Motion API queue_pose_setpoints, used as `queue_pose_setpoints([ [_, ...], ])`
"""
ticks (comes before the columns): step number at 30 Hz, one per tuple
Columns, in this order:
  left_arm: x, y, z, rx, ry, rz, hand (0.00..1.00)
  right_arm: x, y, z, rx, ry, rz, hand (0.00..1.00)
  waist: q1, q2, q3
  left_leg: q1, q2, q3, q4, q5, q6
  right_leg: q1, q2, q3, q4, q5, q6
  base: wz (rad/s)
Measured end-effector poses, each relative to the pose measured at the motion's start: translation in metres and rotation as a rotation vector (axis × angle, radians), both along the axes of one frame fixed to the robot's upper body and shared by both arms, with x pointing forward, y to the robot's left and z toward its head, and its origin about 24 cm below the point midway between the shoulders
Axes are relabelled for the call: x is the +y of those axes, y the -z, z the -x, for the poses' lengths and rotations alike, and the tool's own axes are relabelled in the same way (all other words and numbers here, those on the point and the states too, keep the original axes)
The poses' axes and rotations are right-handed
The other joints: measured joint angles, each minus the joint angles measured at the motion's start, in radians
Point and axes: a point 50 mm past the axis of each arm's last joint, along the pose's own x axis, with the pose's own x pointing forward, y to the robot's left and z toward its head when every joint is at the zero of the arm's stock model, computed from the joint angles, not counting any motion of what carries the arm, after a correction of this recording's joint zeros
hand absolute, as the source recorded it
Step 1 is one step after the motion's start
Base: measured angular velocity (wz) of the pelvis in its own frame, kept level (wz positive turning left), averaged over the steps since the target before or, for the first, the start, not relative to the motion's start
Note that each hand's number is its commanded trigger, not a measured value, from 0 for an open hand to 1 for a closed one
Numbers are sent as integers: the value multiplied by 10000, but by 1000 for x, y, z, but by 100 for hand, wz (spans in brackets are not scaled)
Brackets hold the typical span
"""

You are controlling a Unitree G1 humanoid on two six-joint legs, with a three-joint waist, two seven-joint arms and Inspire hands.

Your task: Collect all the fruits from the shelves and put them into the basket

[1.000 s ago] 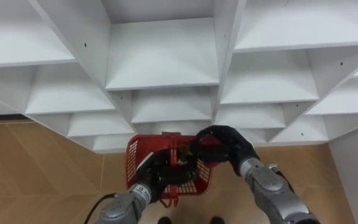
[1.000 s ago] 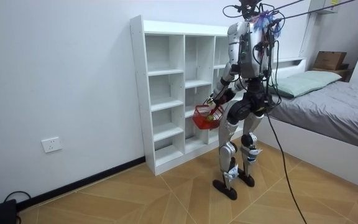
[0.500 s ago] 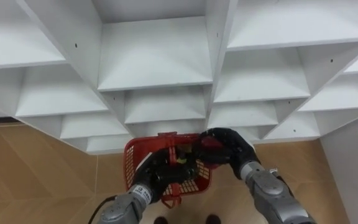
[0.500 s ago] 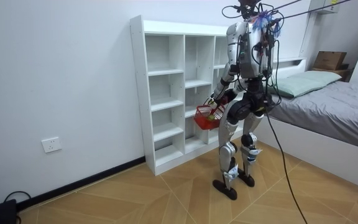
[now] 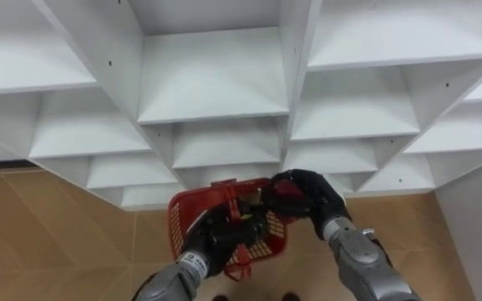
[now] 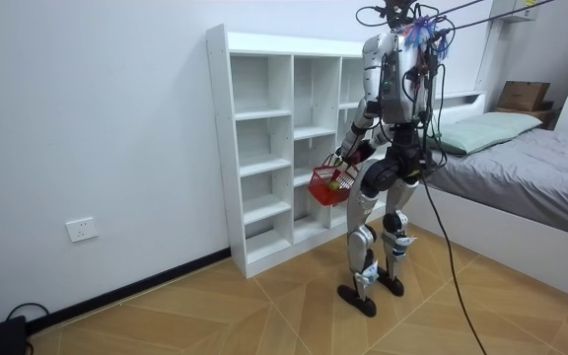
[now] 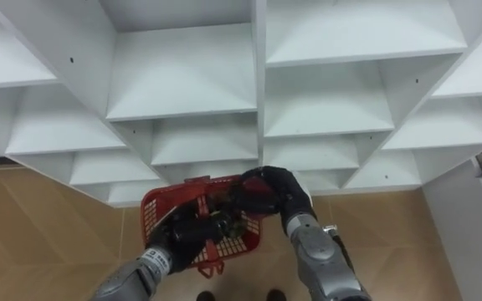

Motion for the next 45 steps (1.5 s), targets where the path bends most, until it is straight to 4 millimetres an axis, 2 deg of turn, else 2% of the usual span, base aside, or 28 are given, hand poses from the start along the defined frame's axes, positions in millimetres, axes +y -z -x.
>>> queue_pose_setpoints([
  [5,-4,-2,-1,-19,-28,173,100,0,-1,-1,-66,276,116,100,-13,67,-44,-5,11,19,-13,1,-1,-13,14,29,-12,5,-9,0],
  [6,-4,-2,-1,42,-108,330,100,0,-2,-2,-82,316,83,92,-15,66,-44,-8,9,19,-10,1,-1,-14,13,34,-15,5,-9,0],
  [8,-5,-2,-1,89,-125,430,100,1,-2,-2,-90,363,67,59,-14,67,-44,-8,5,19,-3,1,-1,-13,9,39,-21,5,-8,0],
  [9,-6,-2,-1,104,-139,464,100,1,-2,-2,-86,371,48,0,2,66,-44,-9,6,19,7,1,-1,-16,8,50,-17,5,-7,0],
  [34,-7,-1,0,327,-101,620,100,9,-4,-4,-142,305,-409,0,-23,54,-37,-100,2,23,67,1,7,-142,5,122,26,36,19,0],
  [45,-9,-1,0,349,-155,754,100,16,-3,-2,-132,191,-586,0,-96,-55,25,-101,46,26,63,2,9,-141,6,120,13,36,20,0],
])
